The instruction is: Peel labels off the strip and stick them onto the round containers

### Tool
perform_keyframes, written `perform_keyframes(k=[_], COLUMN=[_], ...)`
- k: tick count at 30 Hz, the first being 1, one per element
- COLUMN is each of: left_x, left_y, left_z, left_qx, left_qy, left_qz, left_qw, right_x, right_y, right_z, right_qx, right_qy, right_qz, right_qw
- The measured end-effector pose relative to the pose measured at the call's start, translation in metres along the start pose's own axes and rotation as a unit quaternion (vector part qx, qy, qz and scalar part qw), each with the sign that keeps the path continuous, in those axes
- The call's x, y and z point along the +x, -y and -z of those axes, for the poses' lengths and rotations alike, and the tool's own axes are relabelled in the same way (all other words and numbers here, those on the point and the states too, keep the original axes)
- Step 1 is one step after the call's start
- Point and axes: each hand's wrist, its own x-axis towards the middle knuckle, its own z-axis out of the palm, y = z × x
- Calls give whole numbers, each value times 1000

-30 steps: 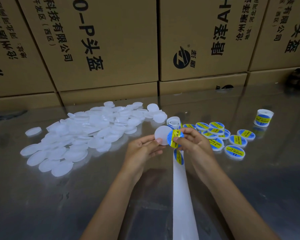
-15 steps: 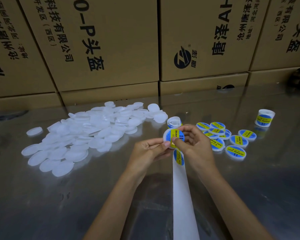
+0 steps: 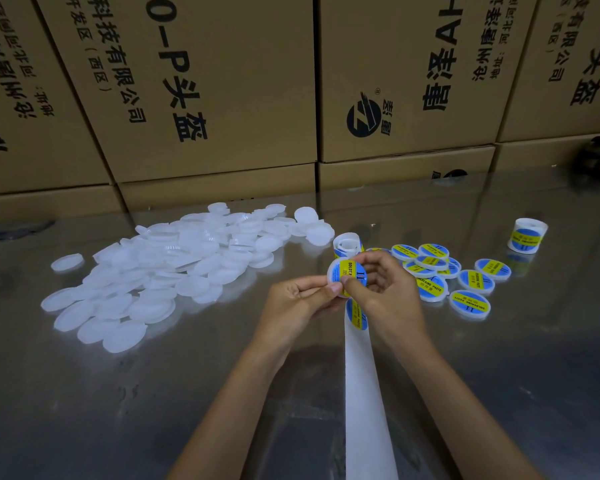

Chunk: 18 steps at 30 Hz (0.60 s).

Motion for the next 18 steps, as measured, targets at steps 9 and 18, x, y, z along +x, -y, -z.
perform_keyframes(k=[9, 18], left_x=[-1, -1], left_y=[0, -5], left_z=[-2, 1], left_qx=[48, -97], left_qy=[-33, 18], left_qz=[-29, 17], left_qw=[998, 995], right_x=[-2, 1], right_y=[-5, -12], right_z=[0, 2], right_qx=[-127, -112], right_qy=[-33, -21], right_qz=[33, 0], right_qw=[991, 993])
